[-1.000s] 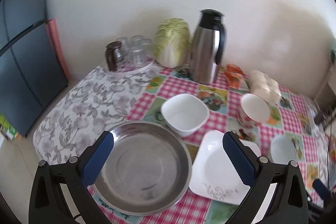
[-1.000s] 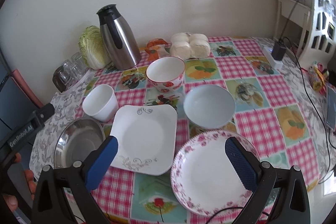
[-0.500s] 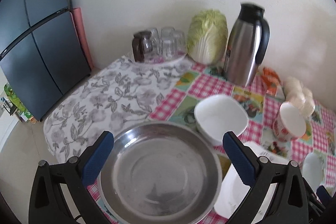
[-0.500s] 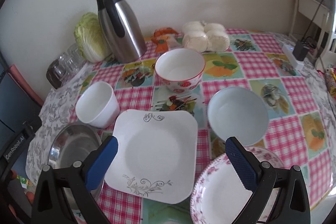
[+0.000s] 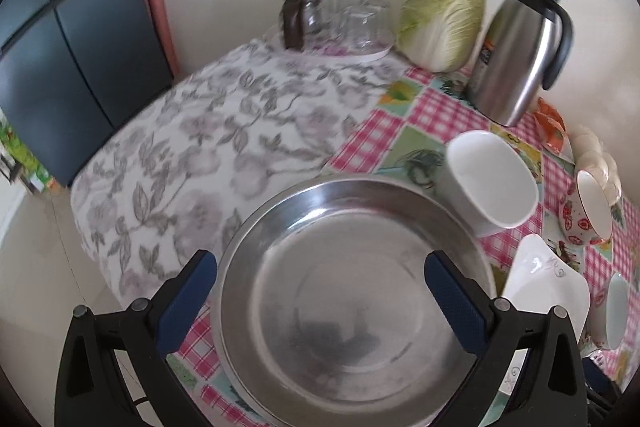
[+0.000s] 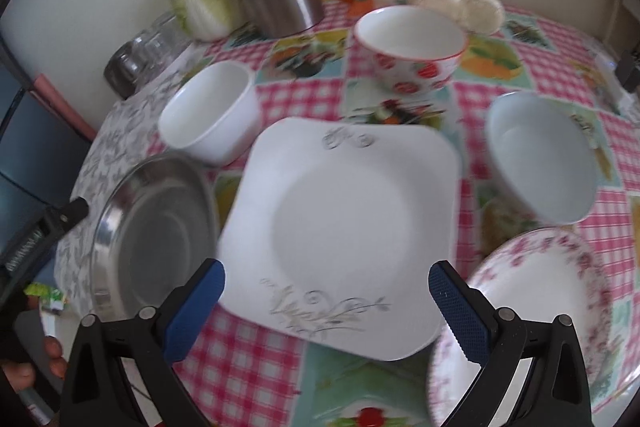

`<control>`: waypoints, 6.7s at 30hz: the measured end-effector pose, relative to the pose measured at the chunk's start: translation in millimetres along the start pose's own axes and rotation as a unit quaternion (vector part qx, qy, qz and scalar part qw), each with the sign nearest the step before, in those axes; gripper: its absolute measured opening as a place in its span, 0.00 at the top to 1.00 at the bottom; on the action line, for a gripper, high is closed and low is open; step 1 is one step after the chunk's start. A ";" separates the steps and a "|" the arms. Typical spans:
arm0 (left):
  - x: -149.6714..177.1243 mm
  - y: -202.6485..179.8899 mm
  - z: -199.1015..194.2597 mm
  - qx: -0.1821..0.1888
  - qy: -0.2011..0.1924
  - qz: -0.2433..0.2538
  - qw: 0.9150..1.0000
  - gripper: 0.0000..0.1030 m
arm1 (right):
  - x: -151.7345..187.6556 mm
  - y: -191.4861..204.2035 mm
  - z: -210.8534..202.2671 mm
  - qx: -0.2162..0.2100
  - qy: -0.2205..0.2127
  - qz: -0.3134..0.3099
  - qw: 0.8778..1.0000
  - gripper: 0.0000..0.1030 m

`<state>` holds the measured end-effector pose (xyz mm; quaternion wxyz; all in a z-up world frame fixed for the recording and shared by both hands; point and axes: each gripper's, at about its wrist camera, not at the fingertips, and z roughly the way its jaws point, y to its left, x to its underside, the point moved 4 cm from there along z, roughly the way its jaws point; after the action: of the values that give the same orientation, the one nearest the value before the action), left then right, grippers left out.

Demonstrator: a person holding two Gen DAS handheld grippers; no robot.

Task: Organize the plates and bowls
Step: 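Move the left tool toward the steel basin rim and open it, then close the left tool on the steel basin rim, then lift the steel basin with the left tool and carry it beside the white square bowl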

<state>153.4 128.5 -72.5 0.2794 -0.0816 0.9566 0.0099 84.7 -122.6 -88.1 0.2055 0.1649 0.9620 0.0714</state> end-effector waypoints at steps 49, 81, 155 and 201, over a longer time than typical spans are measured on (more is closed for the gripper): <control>29.3 111.5 76.7 -0.005 0.093 -0.167 0.981 0.72 | 3.9 95.1 65.4 -0.152 0.028 -0.034 0.987 0.77; 29.2 117.2 27.3 0.025 0.027 -0.197 0.980 0.74 | 5.1 128.7 0.9 -0.151 -0.046 -0.149 0.976 0.87; 22.5 -130.0 20.3 0.137 0.105 0.016 0.985 0.74 | -21.0 -97.8 -24.0 -0.010 -0.051 -0.006 0.999 0.81; 40.5 -129.9 43.7 0.111 0.152 0.025 0.982 0.74 | -9.3 -103.8 -0.3 0.032 0.012 -0.016 0.999 0.81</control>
<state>164.0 -3.0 -127.7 0.1375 -0.0266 0.9849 -0.1022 62.7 -222.9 -105.7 0.1893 0.1545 0.9689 0.0396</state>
